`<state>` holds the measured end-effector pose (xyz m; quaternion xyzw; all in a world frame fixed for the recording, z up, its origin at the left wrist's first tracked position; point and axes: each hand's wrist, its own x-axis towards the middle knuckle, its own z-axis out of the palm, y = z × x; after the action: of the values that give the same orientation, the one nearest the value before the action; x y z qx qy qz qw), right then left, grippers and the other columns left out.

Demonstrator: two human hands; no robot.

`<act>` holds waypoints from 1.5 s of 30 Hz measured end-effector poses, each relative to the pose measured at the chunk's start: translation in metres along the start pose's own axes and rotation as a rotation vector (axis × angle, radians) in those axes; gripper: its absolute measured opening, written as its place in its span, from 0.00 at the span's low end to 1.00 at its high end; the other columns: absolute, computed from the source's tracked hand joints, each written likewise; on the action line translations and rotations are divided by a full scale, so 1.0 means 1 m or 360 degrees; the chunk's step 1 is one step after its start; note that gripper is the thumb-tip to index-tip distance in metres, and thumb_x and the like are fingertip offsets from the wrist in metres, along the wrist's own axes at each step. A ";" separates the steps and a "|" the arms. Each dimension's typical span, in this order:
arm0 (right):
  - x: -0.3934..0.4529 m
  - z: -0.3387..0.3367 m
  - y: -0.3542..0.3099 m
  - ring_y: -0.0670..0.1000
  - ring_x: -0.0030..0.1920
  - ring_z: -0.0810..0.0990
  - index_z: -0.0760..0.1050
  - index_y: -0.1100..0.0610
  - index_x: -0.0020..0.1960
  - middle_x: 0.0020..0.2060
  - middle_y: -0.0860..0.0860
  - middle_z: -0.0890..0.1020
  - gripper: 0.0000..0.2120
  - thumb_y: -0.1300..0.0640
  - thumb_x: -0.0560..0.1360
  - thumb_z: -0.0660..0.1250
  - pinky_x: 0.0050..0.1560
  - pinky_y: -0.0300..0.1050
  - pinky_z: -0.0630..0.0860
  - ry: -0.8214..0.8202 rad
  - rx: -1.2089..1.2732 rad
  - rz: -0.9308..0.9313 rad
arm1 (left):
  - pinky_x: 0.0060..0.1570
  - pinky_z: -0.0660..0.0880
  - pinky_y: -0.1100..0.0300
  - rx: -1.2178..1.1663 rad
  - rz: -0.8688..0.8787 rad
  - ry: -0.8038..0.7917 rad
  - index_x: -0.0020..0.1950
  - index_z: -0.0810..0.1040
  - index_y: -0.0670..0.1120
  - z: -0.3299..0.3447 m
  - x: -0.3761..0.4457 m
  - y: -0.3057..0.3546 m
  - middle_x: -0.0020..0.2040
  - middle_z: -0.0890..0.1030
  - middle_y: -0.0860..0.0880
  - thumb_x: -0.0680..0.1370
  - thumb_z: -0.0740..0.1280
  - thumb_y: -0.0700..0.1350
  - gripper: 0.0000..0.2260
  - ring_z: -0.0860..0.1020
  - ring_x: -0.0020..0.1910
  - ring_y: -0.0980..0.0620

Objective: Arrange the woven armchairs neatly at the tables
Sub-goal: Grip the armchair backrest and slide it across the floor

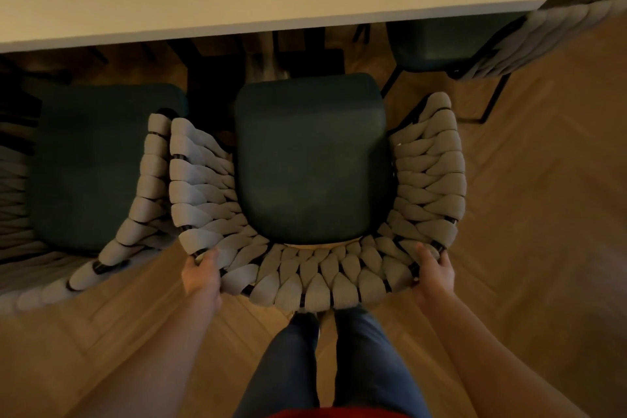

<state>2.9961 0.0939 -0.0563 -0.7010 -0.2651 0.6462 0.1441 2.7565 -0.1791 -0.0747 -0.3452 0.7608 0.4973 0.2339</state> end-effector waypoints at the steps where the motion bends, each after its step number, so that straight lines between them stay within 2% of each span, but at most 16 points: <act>1: -0.001 0.000 0.000 0.55 0.60 0.77 0.68 0.51 0.73 0.61 0.52 0.78 0.22 0.57 0.79 0.66 0.64 0.61 0.74 -0.0008 -0.0006 0.0004 | 0.63 0.74 0.39 0.0000 0.0008 0.0002 0.70 0.73 0.46 0.001 0.001 0.001 0.61 0.79 0.41 0.79 0.69 0.46 0.20 0.77 0.60 0.39; 3: -0.004 0.002 0.000 0.55 0.58 0.78 0.68 0.51 0.72 0.61 0.53 0.79 0.22 0.56 0.79 0.67 0.64 0.61 0.75 -0.0016 -0.0011 0.0007 | 0.63 0.74 0.39 0.0019 0.0009 -0.0001 0.69 0.74 0.46 0.000 0.005 0.005 0.60 0.79 0.41 0.79 0.69 0.45 0.19 0.77 0.60 0.39; 6: -0.012 0.009 0.002 0.53 0.53 0.79 0.69 0.52 0.71 0.55 0.51 0.80 0.20 0.58 0.80 0.66 0.62 0.60 0.76 -0.0065 0.0041 0.0039 | 0.62 0.74 0.39 0.0050 0.0010 0.0036 0.67 0.75 0.46 -0.003 0.013 0.016 0.58 0.79 0.42 0.78 0.70 0.46 0.18 0.78 0.59 0.40; 9: -0.017 0.013 0.006 0.51 0.50 0.79 0.70 0.54 0.70 0.54 0.51 0.80 0.19 0.59 0.80 0.65 0.56 0.56 0.77 -0.0075 0.0094 0.0053 | 0.62 0.74 0.41 0.0076 0.0011 0.0048 0.68 0.74 0.45 -0.007 0.021 0.020 0.57 0.78 0.43 0.78 0.71 0.47 0.19 0.77 0.57 0.41; 12: -0.016 0.012 0.003 0.50 0.49 0.79 0.69 0.55 0.71 0.51 0.50 0.79 0.19 0.60 0.81 0.64 0.55 0.54 0.76 -0.0058 0.0113 0.0051 | 0.63 0.74 0.39 0.0091 0.0002 0.0026 0.69 0.73 0.46 -0.007 0.021 0.016 0.60 0.79 0.43 0.77 0.71 0.48 0.21 0.77 0.59 0.40; 14: -0.015 0.011 0.002 0.51 0.50 0.79 0.68 0.55 0.72 0.53 0.52 0.79 0.20 0.60 0.81 0.63 0.57 0.55 0.76 -0.0046 0.0072 0.0012 | 0.62 0.74 0.37 0.0112 -0.0009 0.0017 0.68 0.74 0.46 -0.006 0.021 0.014 0.62 0.78 0.40 0.77 0.71 0.48 0.20 0.77 0.60 0.38; 17: -0.010 0.008 0.002 0.55 0.59 0.78 0.68 0.54 0.73 0.61 0.54 0.79 0.22 0.57 0.80 0.65 0.64 0.60 0.74 -0.0027 -0.0006 -0.0003 | 0.62 0.74 0.37 0.0100 0.0004 -0.0015 0.67 0.74 0.46 -0.004 0.020 0.013 0.61 0.79 0.40 0.77 0.71 0.48 0.20 0.77 0.60 0.38; 19: -0.009 0.004 0.001 0.55 0.61 0.78 0.68 0.53 0.73 0.62 0.54 0.79 0.22 0.57 0.80 0.66 0.65 0.62 0.74 -0.0018 -0.0028 -0.0006 | 0.62 0.74 0.37 0.0106 0.0018 -0.0035 0.68 0.74 0.45 -0.004 0.017 0.010 0.60 0.79 0.41 0.78 0.70 0.48 0.20 0.77 0.59 0.38; 24: -0.014 -0.009 0.005 0.55 0.60 0.78 0.68 0.54 0.73 0.59 0.52 0.79 0.22 0.56 0.80 0.65 0.64 0.61 0.74 -0.0044 -0.0065 -0.0025 | 0.61 0.75 0.38 0.0094 -0.0030 -0.0029 0.70 0.73 0.46 -0.013 0.001 -0.004 0.61 0.79 0.41 0.78 0.69 0.47 0.20 0.78 0.59 0.38; 27: -0.024 -0.020 0.017 0.53 0.55 0.79 0.69 0.54 0.71 0.55 0.51 0.80 0.20 0.57 0.80 0.65 0.63 0.62 0.75 -0.0053 -0.0037 -0.0004 | 0.59 0.76 0.39 0.0139 -0.0040 -0.0021 0.71 0.72 0.45 -0.025 -0.010 -0.015 0.60 0.79 0.40 0.80 0.68 0.47 0.20 0.78 0.58 0.37; 30: -0.034 -0.035 0.032 0.51 0.53 0.79 0.69 0.53 0.71 0.54 0.50 0.80 0.20 0.58 0.80 0.65 0.63 0.63 0.75 -0.0024 0.0025 0.0023 | 0.58 0.76 0.39 0.0160 -0.0045 -0.0023 0.67 0.73 0.44 -0.038 -0.018 -0.030 0.58 0.79 0.40 0.80 0.68 0.47 0.18 0.78 0.56 0.38; 35: -0.043 -0.060 0.045 0.52 0.52 0.78 0.68 0.51 0.72 0.58 0.51 0.79 0.21 0.57 0.80 0.64 0.59 0.62 0.75 0.0040 0.0041 0.0062 | 0.59 0.75 0.36 0.0191 -0.0073 -0.0055 0.61 0.74 0.48 -0.045 -0.035 -0.048 0.56 0.79 0.39 0.80 0.68 0.46 0.11 0.78 0.57 0.36; 38: -0.042 -0.069 0.042 0.53 0.54 0.78 0.67 0.52 0.73 0.58 0.52 0.78 0.22 0.57 0.80 0.64 0.59 0.61 0.75 0.0061 0.0043 0.0034 | 0.60 0.75 0.37 0.0176 -0.0078 -0.0070 0.65 0.74 0.45 -0.040 -0.040 -0.054 0.56 0.79 0.40 0.80 0.68 0.46 0.15 0.78 0.57 0.37; 42: -0.038 -0.072 0.036 0.56 0.59 0.77 0.67 0.53 0.74 0.62 0.54 0.77 0.22 0.57 0.80 0.64 0.60 0.61 0.75 0.0091 0.0039 0.0019 | 0.60 0.75 0.37 0.0152 -0.0055 -0.0134 0.66 0.74 0.46 -0.029 -0.042 -0.050 0.57 0.80 0.41 0.79 0.69 0.46 0.16 0.78 0.57 0.38; 45: -0.033 -0.072 0.030 0.57 0.60 0.77 0.68 0.54 0.73 0.58 0.53 0.79 0.21 0.57 0.81 0.64 0.62 0.62 0.75 0.0100 0.0056 0.0026 | 0.61 0.74 0.36 0.0161 -0.0024 -0.0181 0.65 0.74 0.47 -0.018 -0.042 -0.042 0.57 0.80 0.41 0.79 0.69 0.46 0.15 0.78 0.58 0.38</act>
<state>3.0715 0.0612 -0.0360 -0.7205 -0.2434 0.6295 0.1594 2.8158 -0.1943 -0.0632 -0.3099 0.7678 0.4752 0.2977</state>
